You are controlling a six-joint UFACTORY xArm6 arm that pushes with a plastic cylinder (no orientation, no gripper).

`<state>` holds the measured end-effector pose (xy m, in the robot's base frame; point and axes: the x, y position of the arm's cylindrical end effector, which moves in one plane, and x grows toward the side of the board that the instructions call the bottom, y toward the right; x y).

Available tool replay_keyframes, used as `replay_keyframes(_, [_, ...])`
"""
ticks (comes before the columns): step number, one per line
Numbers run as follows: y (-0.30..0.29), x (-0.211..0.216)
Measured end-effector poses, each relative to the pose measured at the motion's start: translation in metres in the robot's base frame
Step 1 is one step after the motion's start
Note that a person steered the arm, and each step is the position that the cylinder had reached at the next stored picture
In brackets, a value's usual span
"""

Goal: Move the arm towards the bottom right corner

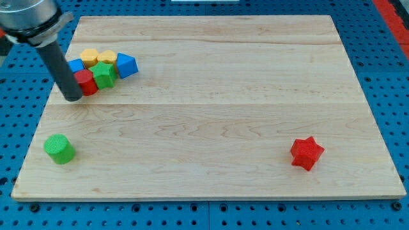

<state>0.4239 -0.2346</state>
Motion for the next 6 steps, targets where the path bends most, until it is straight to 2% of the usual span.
replay_keyframes(1, [0.021, 0.031])
replay_keyframes(4, [0.354, 0.049])
replay_keyframes(5, [0.430, 0.099])
replay_keyframes(6, [0.453, 0.144])
